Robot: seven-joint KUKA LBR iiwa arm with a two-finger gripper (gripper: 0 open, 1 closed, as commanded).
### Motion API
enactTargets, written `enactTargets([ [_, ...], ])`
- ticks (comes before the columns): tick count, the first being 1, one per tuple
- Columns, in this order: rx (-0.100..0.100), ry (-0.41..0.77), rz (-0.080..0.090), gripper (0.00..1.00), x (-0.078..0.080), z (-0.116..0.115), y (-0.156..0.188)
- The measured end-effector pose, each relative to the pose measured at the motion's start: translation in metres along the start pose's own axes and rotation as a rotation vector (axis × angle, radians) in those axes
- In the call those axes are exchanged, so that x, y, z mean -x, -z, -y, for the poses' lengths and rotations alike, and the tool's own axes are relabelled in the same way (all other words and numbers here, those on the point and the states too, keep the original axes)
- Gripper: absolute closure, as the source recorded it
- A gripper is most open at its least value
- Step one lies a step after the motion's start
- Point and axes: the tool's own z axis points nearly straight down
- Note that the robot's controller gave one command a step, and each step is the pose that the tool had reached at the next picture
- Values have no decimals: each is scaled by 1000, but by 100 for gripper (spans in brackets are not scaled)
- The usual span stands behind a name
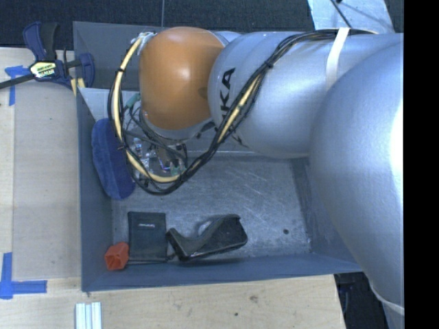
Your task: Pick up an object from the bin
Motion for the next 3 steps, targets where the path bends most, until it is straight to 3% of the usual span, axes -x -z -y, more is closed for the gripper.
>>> enactTargets([
  [1, -2, 0, -8, 0, -2, 0, -4],
  [2, -5, 140, -15, 0, -15, 86, -70],
  [3, -1, -104, -16, 0, -58, 15, -117],
])
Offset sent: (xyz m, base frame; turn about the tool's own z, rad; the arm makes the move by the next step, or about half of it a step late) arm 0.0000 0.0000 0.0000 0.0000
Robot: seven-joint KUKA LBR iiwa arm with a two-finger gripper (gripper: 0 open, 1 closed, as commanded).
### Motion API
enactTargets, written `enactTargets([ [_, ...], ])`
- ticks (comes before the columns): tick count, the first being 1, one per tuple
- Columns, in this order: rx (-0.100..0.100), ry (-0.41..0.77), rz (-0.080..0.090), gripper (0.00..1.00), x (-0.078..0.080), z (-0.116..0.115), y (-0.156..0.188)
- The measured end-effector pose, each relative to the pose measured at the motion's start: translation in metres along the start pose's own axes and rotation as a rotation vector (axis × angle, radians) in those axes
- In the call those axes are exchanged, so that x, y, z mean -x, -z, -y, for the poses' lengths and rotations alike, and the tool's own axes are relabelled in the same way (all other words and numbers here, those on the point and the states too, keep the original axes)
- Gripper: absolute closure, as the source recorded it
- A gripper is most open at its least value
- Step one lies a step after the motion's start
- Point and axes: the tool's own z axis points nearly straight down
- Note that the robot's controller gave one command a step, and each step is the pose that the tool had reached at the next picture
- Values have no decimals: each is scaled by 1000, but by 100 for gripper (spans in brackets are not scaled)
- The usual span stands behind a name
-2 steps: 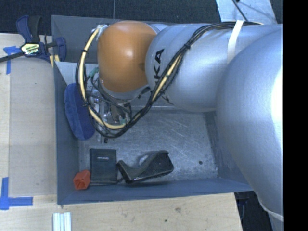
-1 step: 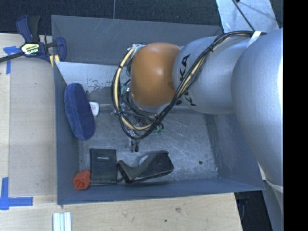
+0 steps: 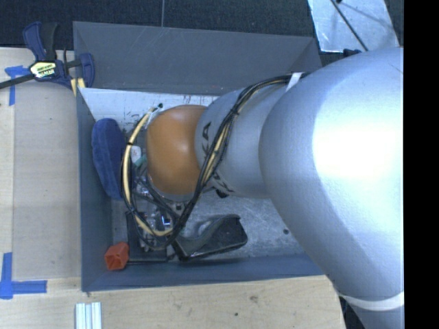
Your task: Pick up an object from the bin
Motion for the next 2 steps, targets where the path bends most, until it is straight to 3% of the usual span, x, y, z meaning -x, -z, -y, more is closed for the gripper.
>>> enactTargets([
  [1, -2, -5, 7, 100, 3, 3, 2],
  [2, 1, -103, 12, 100, -13, -6, 76],
])
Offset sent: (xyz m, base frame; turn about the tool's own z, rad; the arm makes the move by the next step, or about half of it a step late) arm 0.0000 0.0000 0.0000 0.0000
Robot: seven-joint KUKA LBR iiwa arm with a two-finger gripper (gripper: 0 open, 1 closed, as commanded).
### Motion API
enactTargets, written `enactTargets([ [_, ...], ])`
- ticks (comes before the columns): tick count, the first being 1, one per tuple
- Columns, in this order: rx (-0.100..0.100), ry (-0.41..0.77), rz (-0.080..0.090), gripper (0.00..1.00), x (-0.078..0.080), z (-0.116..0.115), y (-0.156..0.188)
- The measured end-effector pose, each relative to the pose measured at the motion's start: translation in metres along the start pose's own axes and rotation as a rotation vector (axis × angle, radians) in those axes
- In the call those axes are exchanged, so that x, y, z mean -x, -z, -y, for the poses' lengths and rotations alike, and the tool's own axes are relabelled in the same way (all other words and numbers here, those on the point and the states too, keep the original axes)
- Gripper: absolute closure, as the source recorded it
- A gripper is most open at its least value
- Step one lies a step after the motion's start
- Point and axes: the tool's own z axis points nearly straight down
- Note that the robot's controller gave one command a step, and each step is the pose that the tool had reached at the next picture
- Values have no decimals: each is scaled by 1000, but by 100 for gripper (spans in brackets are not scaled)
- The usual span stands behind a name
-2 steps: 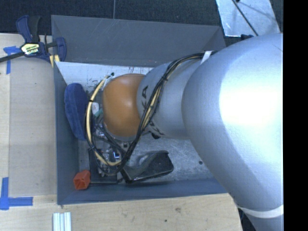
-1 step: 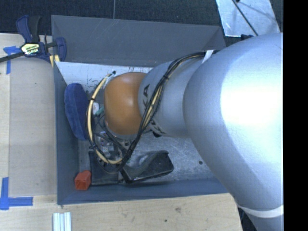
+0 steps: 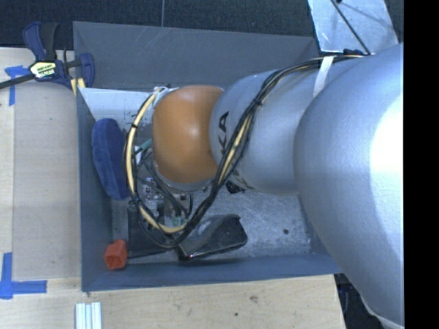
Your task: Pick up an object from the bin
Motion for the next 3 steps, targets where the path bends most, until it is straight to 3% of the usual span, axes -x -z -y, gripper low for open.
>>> enactTargets([
  [1, -3, -127, -3, 100, 5, 3, -10],
  [2, -7, -533, -6, 100, -19, 49, -14],
  [3, 0, -505, 2, 100, -13, 48, 58],
])
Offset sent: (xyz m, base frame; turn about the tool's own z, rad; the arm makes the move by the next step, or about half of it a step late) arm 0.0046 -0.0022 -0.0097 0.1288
